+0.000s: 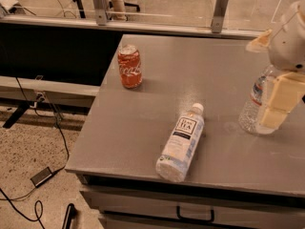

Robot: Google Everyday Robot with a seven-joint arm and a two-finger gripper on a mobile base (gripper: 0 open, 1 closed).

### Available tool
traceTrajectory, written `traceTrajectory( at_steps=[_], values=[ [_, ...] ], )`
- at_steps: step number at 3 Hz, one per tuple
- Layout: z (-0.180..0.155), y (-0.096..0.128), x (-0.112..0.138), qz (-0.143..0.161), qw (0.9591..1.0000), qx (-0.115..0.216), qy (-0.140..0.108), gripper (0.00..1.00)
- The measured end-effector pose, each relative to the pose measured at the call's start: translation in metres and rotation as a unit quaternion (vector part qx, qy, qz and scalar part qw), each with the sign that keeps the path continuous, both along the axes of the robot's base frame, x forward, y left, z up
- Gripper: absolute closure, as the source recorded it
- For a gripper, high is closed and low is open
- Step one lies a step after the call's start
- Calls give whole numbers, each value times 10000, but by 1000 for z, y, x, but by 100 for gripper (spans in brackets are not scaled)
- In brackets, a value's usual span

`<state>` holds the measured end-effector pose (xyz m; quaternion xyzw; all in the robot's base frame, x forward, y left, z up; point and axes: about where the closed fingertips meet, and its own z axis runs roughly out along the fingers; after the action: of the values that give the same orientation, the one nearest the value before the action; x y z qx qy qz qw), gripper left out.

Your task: Pick blue plastic bottle

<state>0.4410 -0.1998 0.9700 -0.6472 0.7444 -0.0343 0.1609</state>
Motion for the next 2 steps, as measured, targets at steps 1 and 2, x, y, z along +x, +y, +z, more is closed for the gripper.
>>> traceTrajectory(
  at_steps=[1,2],
  values=[
    [-25,60,-7,1444,9894,-133,-56,0],
    [-54,105,-21,2759,9603,-406,26,0]
  ],
)
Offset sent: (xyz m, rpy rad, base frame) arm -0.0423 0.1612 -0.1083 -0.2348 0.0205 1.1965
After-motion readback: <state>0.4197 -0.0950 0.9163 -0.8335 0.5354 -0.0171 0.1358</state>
